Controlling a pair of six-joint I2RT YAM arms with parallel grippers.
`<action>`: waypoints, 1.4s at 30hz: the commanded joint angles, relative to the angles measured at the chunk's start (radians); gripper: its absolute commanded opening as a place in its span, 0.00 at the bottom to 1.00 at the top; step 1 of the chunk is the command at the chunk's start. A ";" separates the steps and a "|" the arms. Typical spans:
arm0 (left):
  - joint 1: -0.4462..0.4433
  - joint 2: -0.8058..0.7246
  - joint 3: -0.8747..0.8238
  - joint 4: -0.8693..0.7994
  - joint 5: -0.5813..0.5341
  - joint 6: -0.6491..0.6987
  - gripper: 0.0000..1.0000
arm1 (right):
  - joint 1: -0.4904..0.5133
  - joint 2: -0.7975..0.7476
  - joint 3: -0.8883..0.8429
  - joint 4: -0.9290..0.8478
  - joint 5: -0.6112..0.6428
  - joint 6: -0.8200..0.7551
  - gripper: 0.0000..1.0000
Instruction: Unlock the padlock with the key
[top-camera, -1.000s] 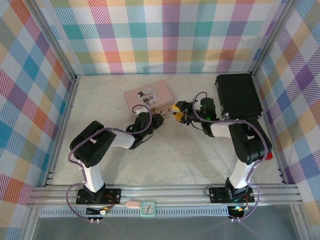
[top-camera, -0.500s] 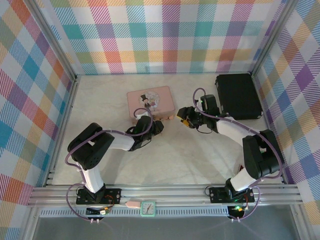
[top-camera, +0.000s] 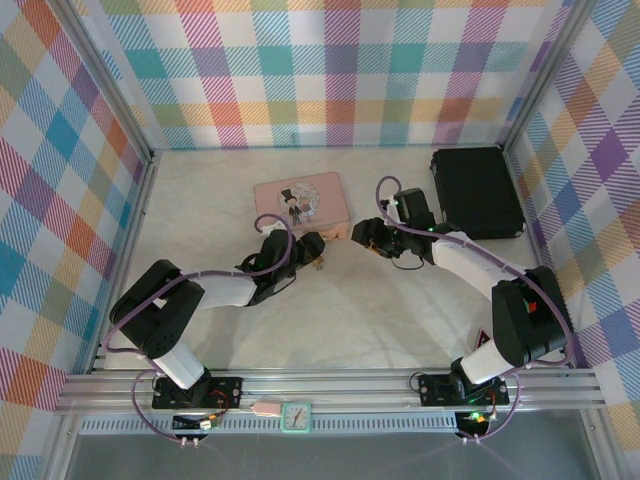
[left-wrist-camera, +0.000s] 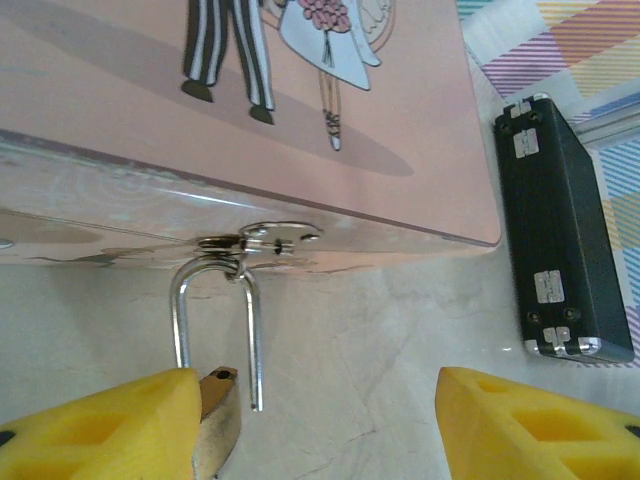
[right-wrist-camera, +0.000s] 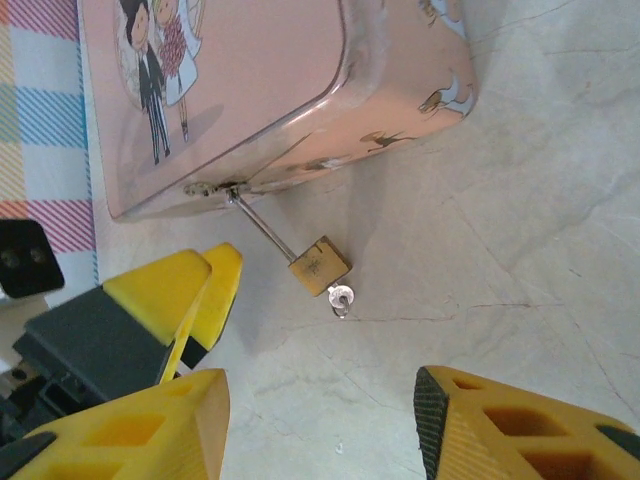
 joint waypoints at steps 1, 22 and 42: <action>0.022 -0.019 -0.024 -0.019 0.010 -0.006 0.63 | 0.040 -0.011 0.037 -0.049 0.004 -0.096 0.51; 0.318 -0.321 -0.071 -0.315 -0.010 0.034 0.68 | 0.409 0.463 0.564 -0.493 0.447 -0.471 0.58; 0.344 -0.293 -0.092 -0.254 0.034 0.009 0.68 | 0.482 0.658 0.665 -0.449 0.806 -0.617 0.58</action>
